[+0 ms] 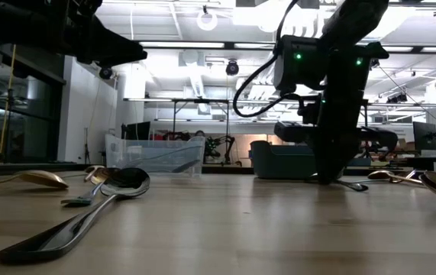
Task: Sort silverware by color (type)
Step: Put the black spoon into the transparent bin
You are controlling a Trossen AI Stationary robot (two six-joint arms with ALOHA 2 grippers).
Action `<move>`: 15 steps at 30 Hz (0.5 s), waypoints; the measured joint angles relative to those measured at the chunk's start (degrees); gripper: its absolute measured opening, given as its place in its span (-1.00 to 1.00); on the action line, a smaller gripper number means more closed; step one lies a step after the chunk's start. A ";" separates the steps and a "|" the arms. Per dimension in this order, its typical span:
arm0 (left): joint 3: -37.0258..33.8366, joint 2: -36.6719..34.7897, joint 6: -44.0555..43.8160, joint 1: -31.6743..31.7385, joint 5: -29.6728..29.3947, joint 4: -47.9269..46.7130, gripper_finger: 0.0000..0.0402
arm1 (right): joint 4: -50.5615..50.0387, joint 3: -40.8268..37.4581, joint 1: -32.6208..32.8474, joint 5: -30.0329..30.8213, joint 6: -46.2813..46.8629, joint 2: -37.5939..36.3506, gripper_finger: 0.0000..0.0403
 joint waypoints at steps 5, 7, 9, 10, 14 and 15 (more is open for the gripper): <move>0.00 0.00 0.00 0.02 0.00 0.02 -0.26 | 0.23 0.00 0.00 -0.24 -3.38 0.00 -0.96; 0.00 -0.01 0.00 0.01 0.00 0.02 -0.26 | 0.26 0.04 0.00 -0.53 -4.39 -0.01 -0.97; 0.00 -0.02 0.02 0.02 0.00 0.02 -0.26 | 0.29 0.04 0.00 -0.76 -5.16 -0.34 -0.97; 0.00 0.00 0.00 0.02 0.00 0.02 -0.26 | 0.33 0.04 0.00 -0.92 -5.68 -0.52 -0.97; 0.00 0.00 0.00 0.02 -0.01 0.04 -0.26 | 0.48 -0.07 0.07 -3.22 -9.18 -2.13 -0.97; 0.00 0.00 0.00 0.00 0.00 0.04 -0.26 | 0.60 -0.07 0.14 -4.39 -9.95 -2.51 -0.97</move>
